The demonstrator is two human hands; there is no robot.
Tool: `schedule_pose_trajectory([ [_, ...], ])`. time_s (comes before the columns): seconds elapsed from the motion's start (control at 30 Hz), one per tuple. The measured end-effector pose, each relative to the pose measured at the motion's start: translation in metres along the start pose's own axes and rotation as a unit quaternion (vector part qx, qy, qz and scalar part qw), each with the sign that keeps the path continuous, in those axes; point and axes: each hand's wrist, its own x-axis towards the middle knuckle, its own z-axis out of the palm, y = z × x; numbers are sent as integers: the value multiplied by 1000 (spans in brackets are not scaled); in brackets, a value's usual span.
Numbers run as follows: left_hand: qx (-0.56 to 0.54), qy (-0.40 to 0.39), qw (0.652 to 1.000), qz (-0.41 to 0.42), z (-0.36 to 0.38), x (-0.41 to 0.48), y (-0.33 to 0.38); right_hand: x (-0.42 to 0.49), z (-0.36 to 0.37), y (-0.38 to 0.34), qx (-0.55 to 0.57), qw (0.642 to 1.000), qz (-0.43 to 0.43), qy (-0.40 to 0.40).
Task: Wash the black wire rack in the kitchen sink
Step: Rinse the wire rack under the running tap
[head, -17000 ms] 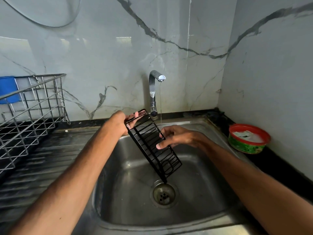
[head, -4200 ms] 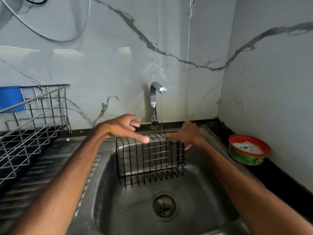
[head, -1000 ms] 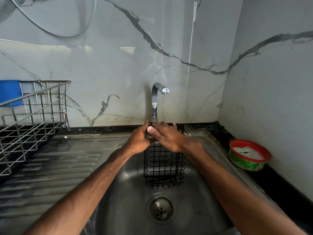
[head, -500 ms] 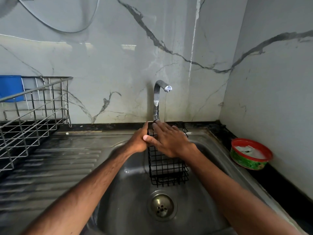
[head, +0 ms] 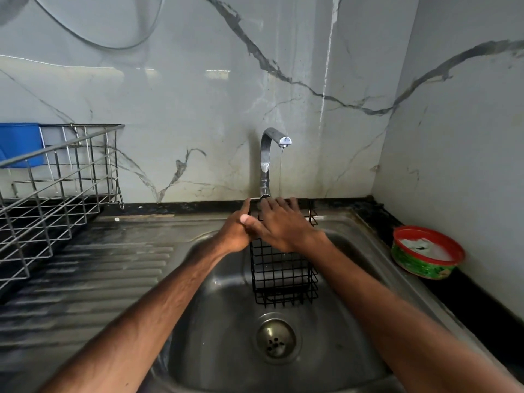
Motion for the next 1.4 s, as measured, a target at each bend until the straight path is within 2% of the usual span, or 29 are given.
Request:
schedule_pose_trajectory([
  [0.07,-34,5,998,44,3,-2,0,12,3,-14,33,999,-28,-23],
  [0.17,-82,14,995,62,1,-6,8,33,0,-20,53,996,-14,-73],
  [0.27,-67,-40,997,3,-3,-3,11,43,-10,-5,102,989,-25,-104],
  [0.33,-32,-40,999,-11,-6,-3,9,42,-12,7,130,985,-40,-109],
  [0.53,-2,-2,1000,-30,-6,0,2,18,-9,40,106,991,-72,-40],
  [0.73,-30,-17,999,-38,-3,-1,5,-8,-2,83,128,990,46,-25],
  [0.8,-32,-19,999,-39,-4,-2,7,-15,1,72,82,995,52,-7],
  [0.9,-19,-23,999,-44,-5,0,5,-21,3,33,-2,1000,-2,24],
  [1.03,50,-16,999,11,-11,-1,2,-16,9,-6,34,994,-107,7],
  [1.2,29,-23,999,25,-11,2,1,10,3,-1,72,992,-100,-9],
  [1.3,-3,-29,1000,-5,-12,-1,3,8,-6,17,77,991,-112,-17],
  [1.4,2,-29,999,-21,-11,-3,4,4,-14,41,79,994,-67,-31],
])
